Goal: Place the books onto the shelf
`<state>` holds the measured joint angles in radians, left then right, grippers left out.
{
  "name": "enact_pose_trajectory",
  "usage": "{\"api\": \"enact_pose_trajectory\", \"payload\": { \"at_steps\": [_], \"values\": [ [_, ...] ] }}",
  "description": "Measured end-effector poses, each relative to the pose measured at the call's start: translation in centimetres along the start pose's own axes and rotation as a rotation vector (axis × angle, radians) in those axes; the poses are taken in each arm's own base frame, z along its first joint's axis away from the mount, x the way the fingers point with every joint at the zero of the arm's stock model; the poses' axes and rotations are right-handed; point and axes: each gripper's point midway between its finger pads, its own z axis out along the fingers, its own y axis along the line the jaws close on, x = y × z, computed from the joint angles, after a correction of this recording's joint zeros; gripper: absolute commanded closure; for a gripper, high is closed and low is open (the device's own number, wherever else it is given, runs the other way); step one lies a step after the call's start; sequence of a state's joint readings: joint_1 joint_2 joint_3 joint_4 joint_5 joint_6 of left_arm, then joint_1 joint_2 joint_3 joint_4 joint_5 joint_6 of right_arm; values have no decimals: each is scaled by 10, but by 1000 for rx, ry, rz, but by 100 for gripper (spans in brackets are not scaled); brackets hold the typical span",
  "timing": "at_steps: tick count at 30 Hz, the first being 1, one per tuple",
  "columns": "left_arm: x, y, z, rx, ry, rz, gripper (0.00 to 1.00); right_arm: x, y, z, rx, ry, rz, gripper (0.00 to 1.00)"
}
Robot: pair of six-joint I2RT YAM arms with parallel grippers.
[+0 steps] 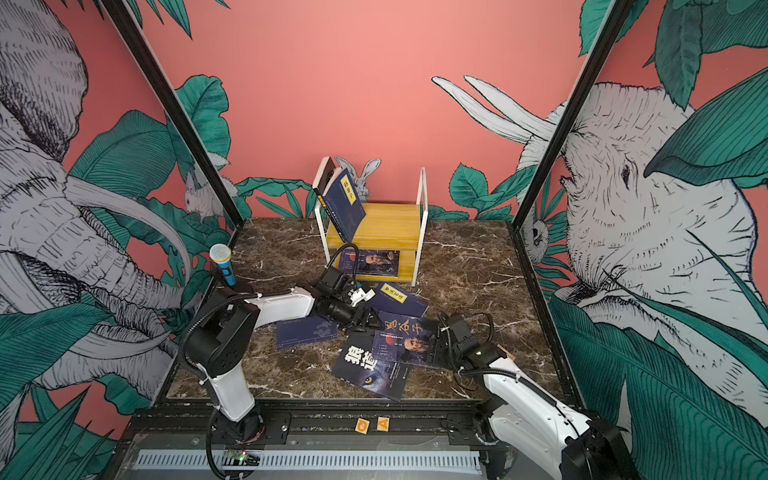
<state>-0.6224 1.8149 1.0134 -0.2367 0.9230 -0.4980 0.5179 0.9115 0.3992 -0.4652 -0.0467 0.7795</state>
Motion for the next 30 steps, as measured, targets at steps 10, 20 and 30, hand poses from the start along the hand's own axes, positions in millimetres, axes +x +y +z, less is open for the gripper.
{"api": "enact_pose_trajectory", "payload": {
  "at_steps": [10,20,30],
  "values": [
    [-5,6,9,9,34,-32,23,6,11,13,-73,28,24,36],
    [-4,11,19,45,60,-91,50,-3,31,23,-152,23,39,40],
    [-4,6,20,87,72,-120,87,-3,33,22,-158,23,32,43]
  ]
}}
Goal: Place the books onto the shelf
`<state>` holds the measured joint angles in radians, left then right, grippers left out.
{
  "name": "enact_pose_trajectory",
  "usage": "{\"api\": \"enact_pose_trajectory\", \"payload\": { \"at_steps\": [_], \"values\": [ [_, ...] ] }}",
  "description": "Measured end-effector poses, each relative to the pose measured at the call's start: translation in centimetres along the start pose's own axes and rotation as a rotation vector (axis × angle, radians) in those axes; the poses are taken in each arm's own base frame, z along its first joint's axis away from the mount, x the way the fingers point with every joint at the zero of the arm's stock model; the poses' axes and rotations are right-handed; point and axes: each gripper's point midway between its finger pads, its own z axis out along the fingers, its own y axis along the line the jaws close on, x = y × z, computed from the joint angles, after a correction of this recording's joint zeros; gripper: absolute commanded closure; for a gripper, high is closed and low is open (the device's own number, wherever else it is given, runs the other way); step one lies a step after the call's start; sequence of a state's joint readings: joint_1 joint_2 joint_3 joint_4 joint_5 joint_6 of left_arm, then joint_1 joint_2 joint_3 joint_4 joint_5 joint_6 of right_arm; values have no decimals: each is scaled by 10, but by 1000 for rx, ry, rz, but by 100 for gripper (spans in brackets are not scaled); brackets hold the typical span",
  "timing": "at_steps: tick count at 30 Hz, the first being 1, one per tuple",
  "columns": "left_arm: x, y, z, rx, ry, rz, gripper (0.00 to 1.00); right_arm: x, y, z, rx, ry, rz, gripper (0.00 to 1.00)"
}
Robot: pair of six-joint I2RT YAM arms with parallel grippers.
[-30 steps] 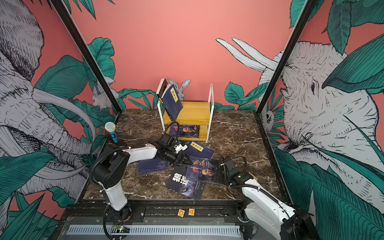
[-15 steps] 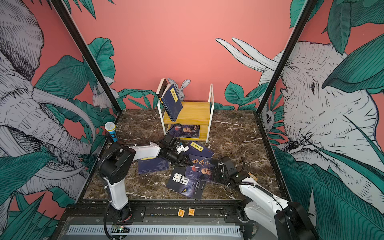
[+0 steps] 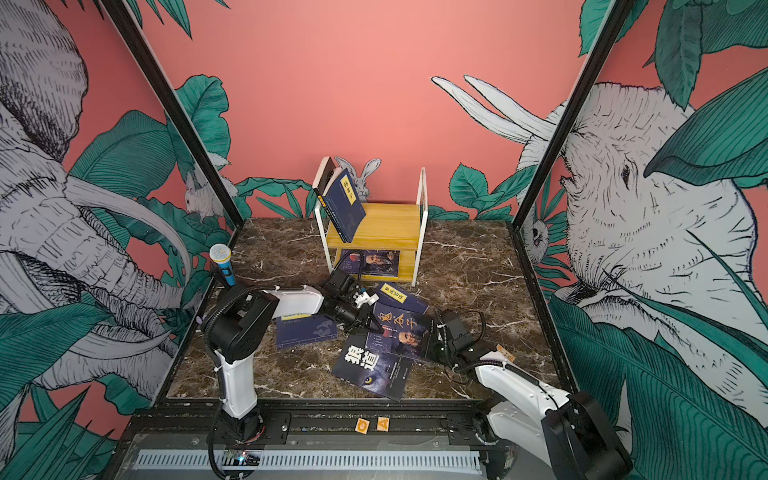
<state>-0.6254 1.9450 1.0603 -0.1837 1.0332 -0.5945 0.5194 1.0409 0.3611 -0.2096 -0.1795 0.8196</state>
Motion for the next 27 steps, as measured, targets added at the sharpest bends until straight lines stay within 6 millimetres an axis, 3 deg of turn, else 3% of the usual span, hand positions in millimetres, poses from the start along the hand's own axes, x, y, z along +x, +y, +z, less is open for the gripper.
{"api": "enact_pose_trajectory", "payload": {
  "at_steps": [4,13,20,27],
  "values": [
    [1,-5,-1,15,5,13,100,4,0,-6,-1,3,-22,43],
    [-1,-22,-19,23,-34,65,100,4,16,-24,-40,-45,-166,33],
    [-6,-32,-60,22,-148,113,100,0,57,-46,-113,-120,-406,27],
    [4,-27,-86,25,-229,117,100,26,97,-51,-201,-143,-727,27]
  ]
}}
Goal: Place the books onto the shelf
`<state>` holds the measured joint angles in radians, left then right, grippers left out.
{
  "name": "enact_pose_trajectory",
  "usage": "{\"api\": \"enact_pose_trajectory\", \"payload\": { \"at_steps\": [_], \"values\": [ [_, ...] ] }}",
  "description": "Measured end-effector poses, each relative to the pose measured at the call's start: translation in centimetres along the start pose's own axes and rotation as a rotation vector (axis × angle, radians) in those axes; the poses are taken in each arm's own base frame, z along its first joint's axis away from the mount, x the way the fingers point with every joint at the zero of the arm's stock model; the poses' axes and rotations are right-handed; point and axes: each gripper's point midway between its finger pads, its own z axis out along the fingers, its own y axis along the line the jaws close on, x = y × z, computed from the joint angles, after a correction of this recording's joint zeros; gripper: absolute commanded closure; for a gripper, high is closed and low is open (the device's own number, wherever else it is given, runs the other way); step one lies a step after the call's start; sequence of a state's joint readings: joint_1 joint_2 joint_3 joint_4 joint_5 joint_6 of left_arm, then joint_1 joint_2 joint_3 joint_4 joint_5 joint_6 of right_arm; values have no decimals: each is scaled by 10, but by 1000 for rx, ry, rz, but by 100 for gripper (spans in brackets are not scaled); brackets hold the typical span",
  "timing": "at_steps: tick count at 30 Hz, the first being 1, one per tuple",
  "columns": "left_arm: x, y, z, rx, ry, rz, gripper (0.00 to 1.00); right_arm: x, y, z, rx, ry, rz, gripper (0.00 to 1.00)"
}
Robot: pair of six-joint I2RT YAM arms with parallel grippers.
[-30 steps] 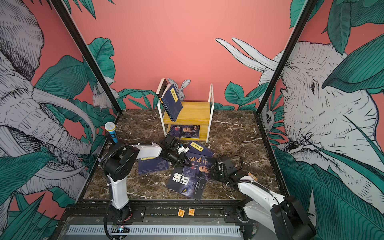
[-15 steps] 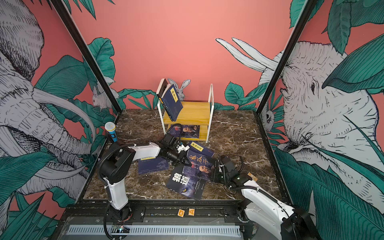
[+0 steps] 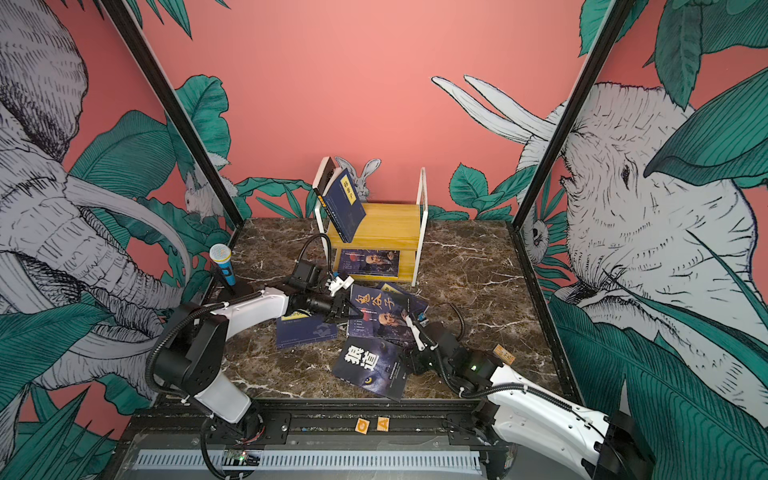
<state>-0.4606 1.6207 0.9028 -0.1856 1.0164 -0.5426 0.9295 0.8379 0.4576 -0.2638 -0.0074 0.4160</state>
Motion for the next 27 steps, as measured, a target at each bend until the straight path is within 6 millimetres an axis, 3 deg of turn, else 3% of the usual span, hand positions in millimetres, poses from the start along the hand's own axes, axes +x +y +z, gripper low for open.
{"api": "enact_pose_trajectory", "payload": {
  "at_steps": [5,9,12,15,27],
  "values": [
    [1,-1,-1,9,2,-2,100,19,40,10,-69,55,-325,26],
    [0,-3,-1,15,0,2,100,42,57,25,-105,144,-513,25],
    [0,-3,-1,17,1,3,100,62,60,36,-109,219,-607,25],
    [0,-3,-1,18,0,4,100,70,63,44,-106,260,-661,25],
    [-2,-4,-1,23,-4,11,100,69,58,61,-30,293,-704,32]
  ]
}}
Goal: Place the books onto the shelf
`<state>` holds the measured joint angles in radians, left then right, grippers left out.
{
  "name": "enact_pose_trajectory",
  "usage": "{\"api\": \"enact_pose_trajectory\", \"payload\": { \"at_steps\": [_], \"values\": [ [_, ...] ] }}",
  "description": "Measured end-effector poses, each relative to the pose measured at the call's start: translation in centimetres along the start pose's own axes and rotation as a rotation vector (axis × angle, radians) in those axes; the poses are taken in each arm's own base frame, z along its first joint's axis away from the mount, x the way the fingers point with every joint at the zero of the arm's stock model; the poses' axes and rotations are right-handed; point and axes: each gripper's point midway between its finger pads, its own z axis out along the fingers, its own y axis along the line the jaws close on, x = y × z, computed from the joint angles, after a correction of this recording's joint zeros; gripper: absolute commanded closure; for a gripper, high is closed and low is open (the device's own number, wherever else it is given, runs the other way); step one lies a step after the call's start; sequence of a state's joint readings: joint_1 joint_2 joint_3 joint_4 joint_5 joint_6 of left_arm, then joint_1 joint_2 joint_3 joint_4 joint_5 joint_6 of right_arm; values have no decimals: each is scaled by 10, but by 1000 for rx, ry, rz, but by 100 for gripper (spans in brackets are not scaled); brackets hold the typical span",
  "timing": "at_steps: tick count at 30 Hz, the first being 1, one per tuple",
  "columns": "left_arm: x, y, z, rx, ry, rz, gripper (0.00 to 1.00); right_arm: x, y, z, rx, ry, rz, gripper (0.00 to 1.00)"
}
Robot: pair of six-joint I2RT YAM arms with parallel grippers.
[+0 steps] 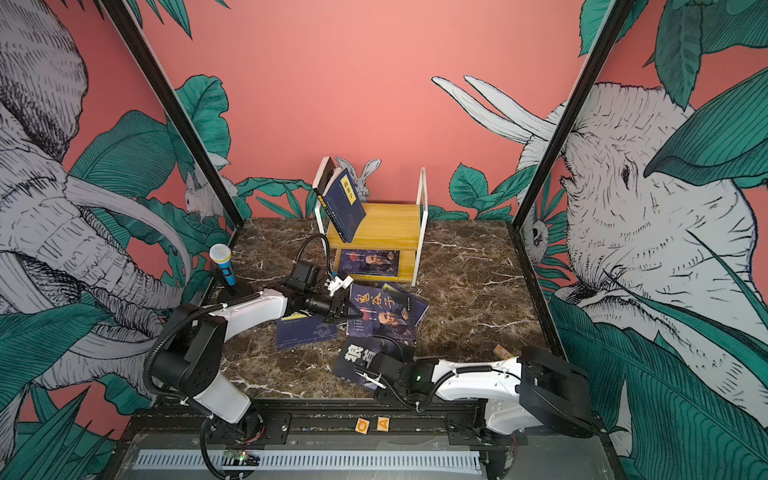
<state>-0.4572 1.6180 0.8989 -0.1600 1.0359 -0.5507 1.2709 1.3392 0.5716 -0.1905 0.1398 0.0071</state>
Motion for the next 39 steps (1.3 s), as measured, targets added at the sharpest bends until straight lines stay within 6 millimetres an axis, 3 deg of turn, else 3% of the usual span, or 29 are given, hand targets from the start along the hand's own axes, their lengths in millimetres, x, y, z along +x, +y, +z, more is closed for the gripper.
{"api": "enact_pose_trajectory", "payload": {
  "at_steps": [6,10,22,32,39],
  "values": [
    [-1,-1,0,2,-3,1,100,0,-7,0,41,3,-1,39],
    [-1,-1,0,2,-3,0,100,-7,-11,-5,55,-6,-14,37],
    [-1,-1,0,9,-4,-10,100,-42,-38,-65,163,-215,-27,36],
    [3,-6,1,45,13,-38,100,-40,-70,-46,388,-98,-174,34],
    [12,-11,1,79,34,-44,100,-58,-92,-51,559,-127,-233,33]
  ]
}}
